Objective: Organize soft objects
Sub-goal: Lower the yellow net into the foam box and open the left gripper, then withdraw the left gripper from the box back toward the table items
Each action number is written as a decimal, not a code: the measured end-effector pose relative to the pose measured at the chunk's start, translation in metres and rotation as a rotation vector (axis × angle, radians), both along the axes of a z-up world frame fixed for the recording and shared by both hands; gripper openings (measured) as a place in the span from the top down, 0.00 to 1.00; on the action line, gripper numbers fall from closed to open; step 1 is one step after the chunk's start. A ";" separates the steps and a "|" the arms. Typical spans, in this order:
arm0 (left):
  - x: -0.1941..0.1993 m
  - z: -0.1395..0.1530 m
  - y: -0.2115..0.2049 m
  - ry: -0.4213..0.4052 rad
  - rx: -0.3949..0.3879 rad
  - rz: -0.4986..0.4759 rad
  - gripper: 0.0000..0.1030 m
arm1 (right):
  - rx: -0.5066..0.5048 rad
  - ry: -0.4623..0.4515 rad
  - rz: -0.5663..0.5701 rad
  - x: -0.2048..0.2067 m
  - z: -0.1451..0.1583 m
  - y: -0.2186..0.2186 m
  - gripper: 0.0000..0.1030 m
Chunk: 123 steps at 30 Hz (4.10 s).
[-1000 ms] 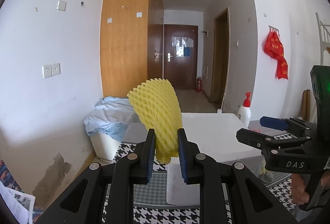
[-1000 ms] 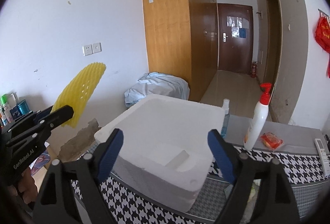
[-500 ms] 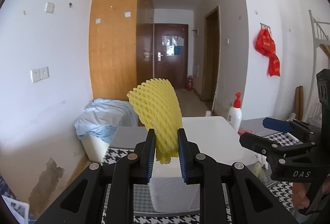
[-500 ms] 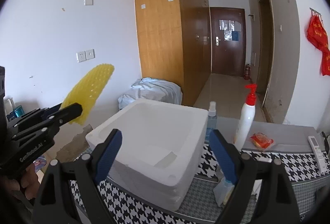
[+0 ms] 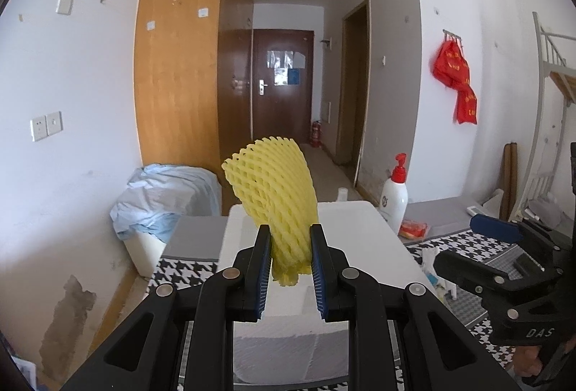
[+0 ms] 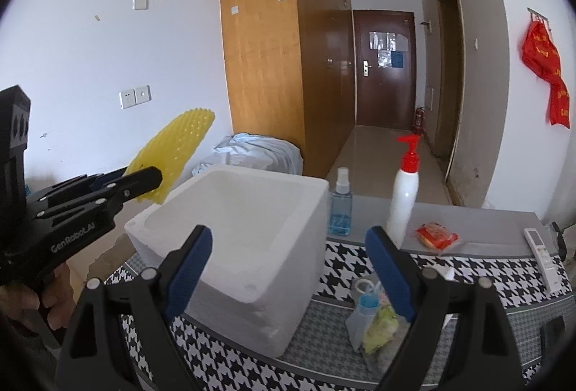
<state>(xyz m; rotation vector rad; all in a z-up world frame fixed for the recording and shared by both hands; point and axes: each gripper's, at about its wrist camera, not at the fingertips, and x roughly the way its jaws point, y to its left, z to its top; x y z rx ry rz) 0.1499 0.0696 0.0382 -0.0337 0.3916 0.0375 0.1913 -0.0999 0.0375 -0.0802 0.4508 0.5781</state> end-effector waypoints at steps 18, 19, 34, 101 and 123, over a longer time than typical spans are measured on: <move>0.022 -0.006 -0.016 0.053 -0.005 -0.043 0.78 | -0.006 0.022 -0.062 0.007 -0.008 -0.031 0.12; 0.024 -0.007 -0.016 0.057 -0.005 -0.043 0.78 | -0.007 0.022 -0.065 0.007 -0.008 -0.033 0.12; 0.031 -0.015 -0.015 0.082 0.006 -0.001 0.27 | -0.001 0.039 -0.094 0.012 -0.014 -0.044 0.12; -0.049 -0.014 -0.099 -0.055 0.015 -0.167 0.01 | 0.017 -0.074 -0.246 -0.062 -0.004 -0.136 0.12; -0.032 -0.050 -0.142 0.011 0.034 -0.259 0.01 | -0.004 -0.002 -0.321 -0.043 -0.030 -0.165 0.12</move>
